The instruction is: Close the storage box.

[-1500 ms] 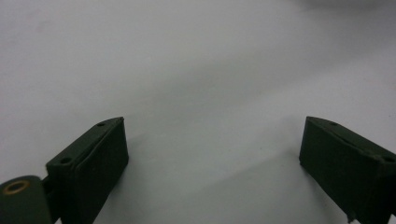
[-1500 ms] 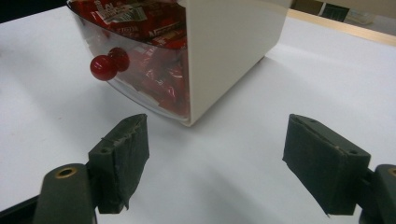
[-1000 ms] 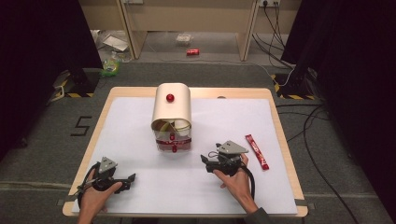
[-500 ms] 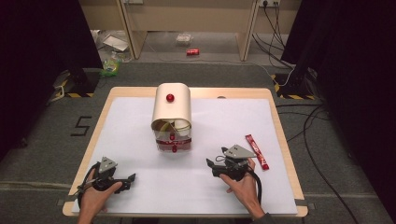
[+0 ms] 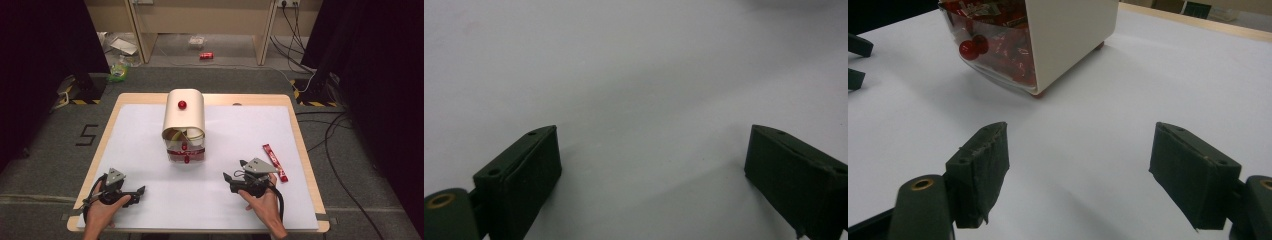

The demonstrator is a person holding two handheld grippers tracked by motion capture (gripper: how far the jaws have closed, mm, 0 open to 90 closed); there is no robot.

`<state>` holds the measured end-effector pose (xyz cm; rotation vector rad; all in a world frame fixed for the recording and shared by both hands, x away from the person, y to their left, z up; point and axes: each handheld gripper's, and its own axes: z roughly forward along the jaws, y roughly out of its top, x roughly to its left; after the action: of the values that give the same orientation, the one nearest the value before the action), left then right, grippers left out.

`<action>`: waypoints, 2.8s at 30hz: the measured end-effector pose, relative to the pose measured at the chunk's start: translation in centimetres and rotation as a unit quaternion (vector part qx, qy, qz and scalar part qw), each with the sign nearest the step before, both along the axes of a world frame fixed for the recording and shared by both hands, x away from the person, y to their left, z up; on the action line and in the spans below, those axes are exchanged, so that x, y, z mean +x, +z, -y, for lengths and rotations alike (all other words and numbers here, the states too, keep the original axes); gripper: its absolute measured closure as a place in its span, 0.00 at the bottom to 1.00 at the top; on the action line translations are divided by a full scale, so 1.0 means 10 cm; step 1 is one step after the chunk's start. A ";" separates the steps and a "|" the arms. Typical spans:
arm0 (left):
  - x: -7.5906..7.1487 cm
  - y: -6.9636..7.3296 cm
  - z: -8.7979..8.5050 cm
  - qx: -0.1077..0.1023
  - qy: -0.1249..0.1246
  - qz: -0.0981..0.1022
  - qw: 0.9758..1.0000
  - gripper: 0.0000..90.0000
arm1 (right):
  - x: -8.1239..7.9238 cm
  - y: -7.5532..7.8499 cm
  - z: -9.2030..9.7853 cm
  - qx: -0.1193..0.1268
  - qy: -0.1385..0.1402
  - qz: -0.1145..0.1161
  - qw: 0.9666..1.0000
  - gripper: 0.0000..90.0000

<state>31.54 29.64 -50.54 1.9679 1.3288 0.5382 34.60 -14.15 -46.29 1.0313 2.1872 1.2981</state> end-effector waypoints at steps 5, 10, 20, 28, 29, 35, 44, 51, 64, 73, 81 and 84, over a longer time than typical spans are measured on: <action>0.00 0.00 0.00 0.000 0.000 0.000 1.000 0.08 | -0.03 0.00 0.07 0.001 -0.006 -0.002 1.000 0.26; 0.00 0.00 0.00 0.000 0.000 0.000 1.000 0.08 | -0.06 0.01 0.14 0.002 -0.013 0.000 1.000 0.26; 0.00 0.00 0.00 0.000 0.000 0.000 1.000 0.08 | -0.13 0.01 0.28 0.006 -0.022 -0.004 1.000 0.26; 0.00 0.00 0.00 0.000 0.001 0.001 1.000 0.08 | -0.18 0.01 0.38 0.004 -0.031 -0.013 0.999 0.26; 0.00 0.00 0.00 0.000 0.000 0.000 1.000 0.08 | -0.18 0.00 0.39 0.003 -0.031 -0.013 0.999 0.26; 0.00 0.00 0.00 0.000 0.000 0.000 1.000 0.08 | -0.22 -0.02 0.47 -0.001 -0.035 -0.022 0.999 0.25; 0.00 0.00 0.00 0.000 0.001 0.000 1.000 0.08 | -0.28 -0.06 0.58 -0.003 -0.041 -0.032 0.999 0.23; 0.00 0.00 0.00 0.000 0.000 0.000 1.000 0.08 | -0.34 -0.12 0.65 -0.017 -0.037 -0.050 0.998 0.21; 0.00 0.00 0.00 0.000 0.000 0.000 1.000 0.08 | -0.43 -0.16 0.75 -0.025 -0.039 -0.063 0.997 0.19; 0.00 0.00 0.00 0.001 0.001 0.000 1.000 0.08 | -0.48 -0.19 0.82 -0.043 -0.042 -0.073 0.996 0.18; 0.00 0.00 0.00 0.000 0.001 0.000 1.000 0.08 | -0.54 -0.23 0.87 -0.063 -0.042 -0.084 0.994 0.18; 0.00 0.00 0.00 0.000 0.001 0.000 1.000 0.08 | -0.56 -0.23 0.89 -0.068 -0.044 -0.084 0.993 0.18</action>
<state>31.53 29.61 -50.55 1.9675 1.3297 0.5404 28.97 -23.05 -48.57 1.2063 2.2891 1.0410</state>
